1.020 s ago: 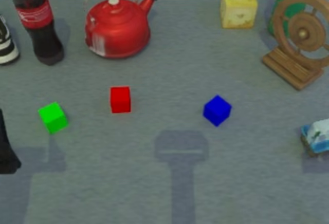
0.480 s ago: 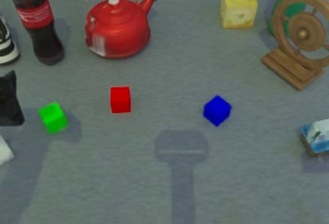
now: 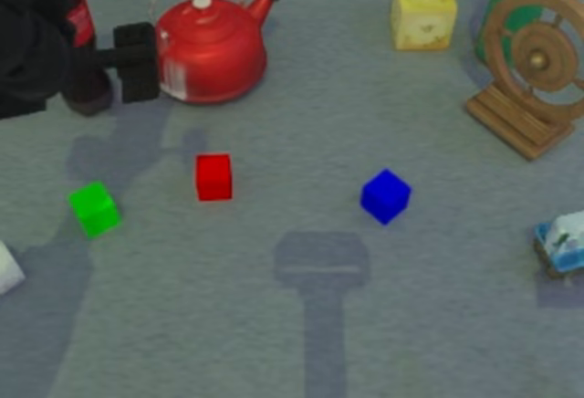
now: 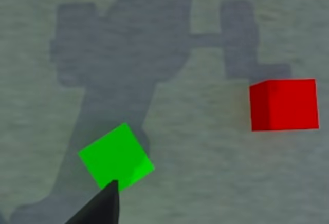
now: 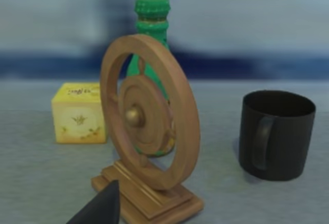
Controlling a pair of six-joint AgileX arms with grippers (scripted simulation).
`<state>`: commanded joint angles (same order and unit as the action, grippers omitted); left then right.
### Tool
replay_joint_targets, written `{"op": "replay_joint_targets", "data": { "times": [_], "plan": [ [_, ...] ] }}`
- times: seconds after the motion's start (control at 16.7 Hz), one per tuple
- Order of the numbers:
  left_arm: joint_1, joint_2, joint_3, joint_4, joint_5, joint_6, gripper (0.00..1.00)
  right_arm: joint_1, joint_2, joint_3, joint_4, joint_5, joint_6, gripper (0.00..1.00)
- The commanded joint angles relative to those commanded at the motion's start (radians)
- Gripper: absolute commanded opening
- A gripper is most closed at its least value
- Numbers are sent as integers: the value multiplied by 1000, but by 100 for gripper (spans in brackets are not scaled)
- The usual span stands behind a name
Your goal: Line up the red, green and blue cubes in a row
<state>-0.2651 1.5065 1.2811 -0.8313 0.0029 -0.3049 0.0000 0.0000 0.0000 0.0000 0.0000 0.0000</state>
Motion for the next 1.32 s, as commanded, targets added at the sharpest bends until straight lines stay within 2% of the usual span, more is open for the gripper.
{"op": "replay_joint_targets", "data": {
  "times": [0.36, 0.66, 1.14, 1.32],
  "plan": [
    [-95, 519, 453, -294, 3, -109, 100, 0, 0, 0, 0, 0, 0, 100],
    [-140, 765, 688, -422, 1, -161, 100, 0, 0, 0, 0, 0, 0, 100],
    [-141, 793, 713, -433, 1, -166, 100, 0, 0, 0, 0, 0, 0, 100],
    [-143, 813, 659, -363, 1, -164, 100, 0, 0, 0, 0, 0, 0, 100]
  ]
}}
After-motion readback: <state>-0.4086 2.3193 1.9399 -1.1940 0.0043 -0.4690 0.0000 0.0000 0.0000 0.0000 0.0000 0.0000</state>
